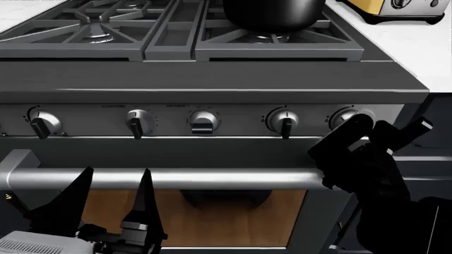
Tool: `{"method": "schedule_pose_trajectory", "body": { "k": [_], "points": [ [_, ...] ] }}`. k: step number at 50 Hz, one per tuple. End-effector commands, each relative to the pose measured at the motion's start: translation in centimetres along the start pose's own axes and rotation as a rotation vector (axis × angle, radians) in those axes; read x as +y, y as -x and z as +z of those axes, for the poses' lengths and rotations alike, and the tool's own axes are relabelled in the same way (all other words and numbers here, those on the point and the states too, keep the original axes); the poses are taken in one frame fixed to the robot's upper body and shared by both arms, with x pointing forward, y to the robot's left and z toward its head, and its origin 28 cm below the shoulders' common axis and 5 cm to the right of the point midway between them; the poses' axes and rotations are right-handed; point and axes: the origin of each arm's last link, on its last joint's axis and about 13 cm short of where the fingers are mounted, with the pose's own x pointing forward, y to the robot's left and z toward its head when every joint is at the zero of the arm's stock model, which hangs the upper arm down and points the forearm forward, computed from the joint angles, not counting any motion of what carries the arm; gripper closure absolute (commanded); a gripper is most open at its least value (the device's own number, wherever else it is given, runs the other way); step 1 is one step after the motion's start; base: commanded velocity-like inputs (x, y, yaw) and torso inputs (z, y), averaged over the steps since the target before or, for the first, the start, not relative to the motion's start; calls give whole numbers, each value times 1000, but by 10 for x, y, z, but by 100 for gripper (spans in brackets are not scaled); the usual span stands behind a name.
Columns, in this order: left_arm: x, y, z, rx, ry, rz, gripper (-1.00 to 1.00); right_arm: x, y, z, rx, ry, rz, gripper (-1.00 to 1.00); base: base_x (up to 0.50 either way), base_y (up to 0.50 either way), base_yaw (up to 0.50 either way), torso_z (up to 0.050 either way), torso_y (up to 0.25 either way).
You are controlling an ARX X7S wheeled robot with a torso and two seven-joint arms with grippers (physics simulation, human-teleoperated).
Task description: Frozen meat rests on a plate on the counter. Retrieve the meat and place it in a pot on a burner. Then turn the burner on.
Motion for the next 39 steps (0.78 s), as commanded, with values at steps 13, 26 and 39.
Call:
{"method": "schedule_pose_trajectory", "body": {
  "k": [13,26,39],
  "points": [
    [0,0,1,-2,0,-1,-100,-25,15,32,-223,-69,-218,-100,-2,1,2,1,5],
    [1,-1,1,-3,-1,-1,-100,-23,16,33,-210,-90,-210,-100,0,0,0,2,5],
    [1,-1,0,-3,-1,-3,-100,-23,17,33,-206,-90,-209,-100,0,0,0,0,0]
  ]
}}
